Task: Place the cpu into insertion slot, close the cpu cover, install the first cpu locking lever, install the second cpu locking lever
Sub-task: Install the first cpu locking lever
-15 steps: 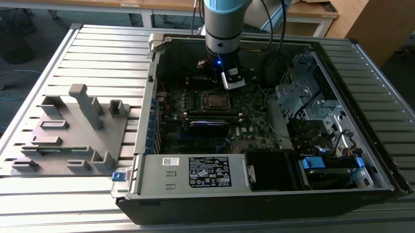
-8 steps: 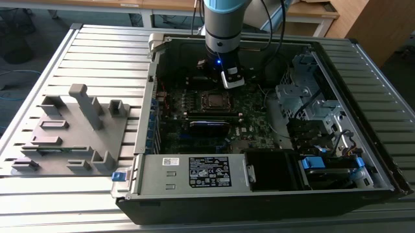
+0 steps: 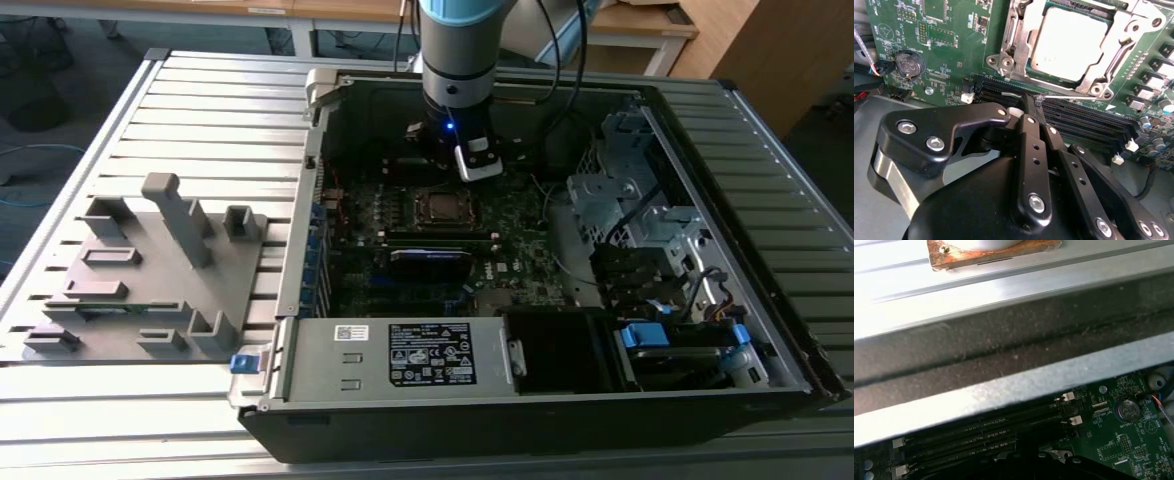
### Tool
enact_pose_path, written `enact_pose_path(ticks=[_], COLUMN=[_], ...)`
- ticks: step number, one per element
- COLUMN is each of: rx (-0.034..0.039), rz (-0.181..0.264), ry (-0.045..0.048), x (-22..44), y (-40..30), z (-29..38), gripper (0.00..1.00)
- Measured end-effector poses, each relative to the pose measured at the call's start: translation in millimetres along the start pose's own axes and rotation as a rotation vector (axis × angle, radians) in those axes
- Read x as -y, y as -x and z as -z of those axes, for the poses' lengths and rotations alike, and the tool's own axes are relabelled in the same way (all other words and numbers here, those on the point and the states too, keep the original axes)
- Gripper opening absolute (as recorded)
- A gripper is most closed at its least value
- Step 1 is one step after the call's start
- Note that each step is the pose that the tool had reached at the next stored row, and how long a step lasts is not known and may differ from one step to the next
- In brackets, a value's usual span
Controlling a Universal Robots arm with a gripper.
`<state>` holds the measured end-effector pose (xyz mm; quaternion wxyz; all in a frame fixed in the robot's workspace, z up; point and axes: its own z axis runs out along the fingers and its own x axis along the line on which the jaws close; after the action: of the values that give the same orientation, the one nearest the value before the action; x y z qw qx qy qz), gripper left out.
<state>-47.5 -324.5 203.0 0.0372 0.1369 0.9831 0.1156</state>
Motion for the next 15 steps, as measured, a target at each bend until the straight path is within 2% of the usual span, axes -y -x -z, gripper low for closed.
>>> enact_pose_path(ticks=[4,9,15], rx=[0.0007,0.0065,0.0092], rz=[0.0,0.002,0.003], ry=[-0.0013,-0.0163,-0.0242], x=[0.0,0.5,0.9], y=[0.0,-0.2,-0.5], z=[-0.5,-2.0,-3.3], gripper=[0.1,0.1,0.1])
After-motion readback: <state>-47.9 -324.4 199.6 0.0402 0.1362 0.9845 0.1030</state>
